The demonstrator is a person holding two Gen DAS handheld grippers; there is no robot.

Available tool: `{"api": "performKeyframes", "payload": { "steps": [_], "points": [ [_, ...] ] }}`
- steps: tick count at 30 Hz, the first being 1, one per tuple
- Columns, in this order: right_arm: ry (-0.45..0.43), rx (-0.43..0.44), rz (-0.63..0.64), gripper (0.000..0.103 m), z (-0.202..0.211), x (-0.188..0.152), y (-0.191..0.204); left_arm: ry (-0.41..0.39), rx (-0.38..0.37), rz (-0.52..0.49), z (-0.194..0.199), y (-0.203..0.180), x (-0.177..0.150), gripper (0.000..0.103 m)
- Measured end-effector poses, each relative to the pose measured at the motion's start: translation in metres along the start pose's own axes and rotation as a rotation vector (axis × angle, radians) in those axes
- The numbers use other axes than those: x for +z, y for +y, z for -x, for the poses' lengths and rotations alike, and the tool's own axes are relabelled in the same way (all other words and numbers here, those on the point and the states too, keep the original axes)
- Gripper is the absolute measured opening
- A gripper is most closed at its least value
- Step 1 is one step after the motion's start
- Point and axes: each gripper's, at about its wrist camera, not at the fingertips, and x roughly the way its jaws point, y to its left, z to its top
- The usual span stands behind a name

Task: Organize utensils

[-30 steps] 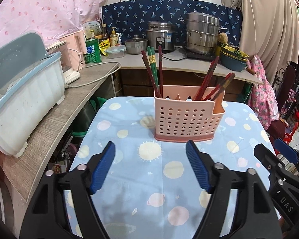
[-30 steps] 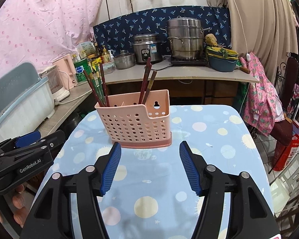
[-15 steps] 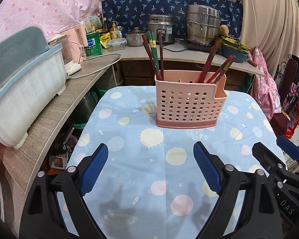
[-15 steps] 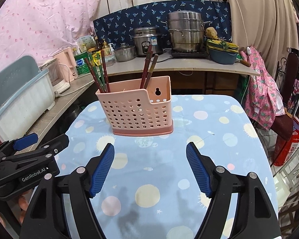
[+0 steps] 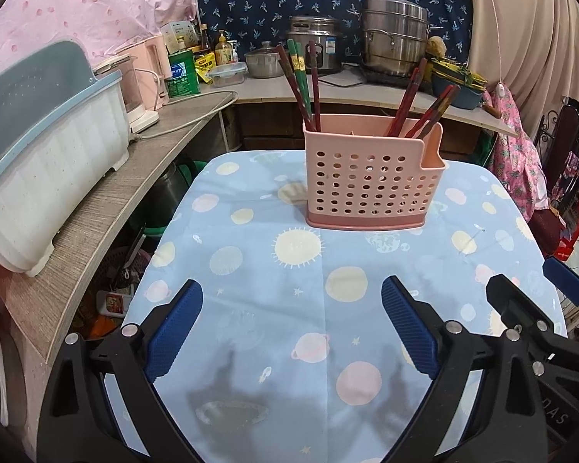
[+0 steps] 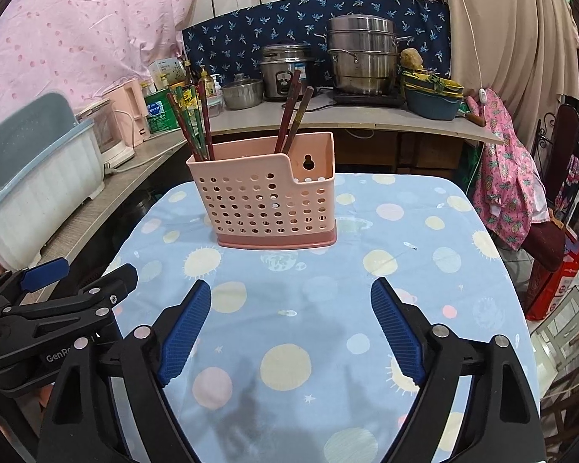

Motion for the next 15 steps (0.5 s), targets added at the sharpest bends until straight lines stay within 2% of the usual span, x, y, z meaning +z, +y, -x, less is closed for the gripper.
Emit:
{"api": "performKeyframes", "payload": {
  "steps": [8,11,15],
  "points": [
    [0.014,-0.023,-0.004,0.085,-0.0044,-0.0040,-0.0008,0.019,0.008,-0.003,-0.0049,0.0005,-0.0053,0.091],
    [0.013,-0.033,-0.012,0.097,-0.0054,-0.0045,-0.0029,0.017,0.019,0.001,-0.0061,0.0012,-0.0061,0.092],
    [0.016,-0.039,-0.013,0.097,-0.0069,-0.0056,-0.0039,0.018,0.016,0.000,-0.0077,0.0010,-0.0070,0.092]
  ]
}}
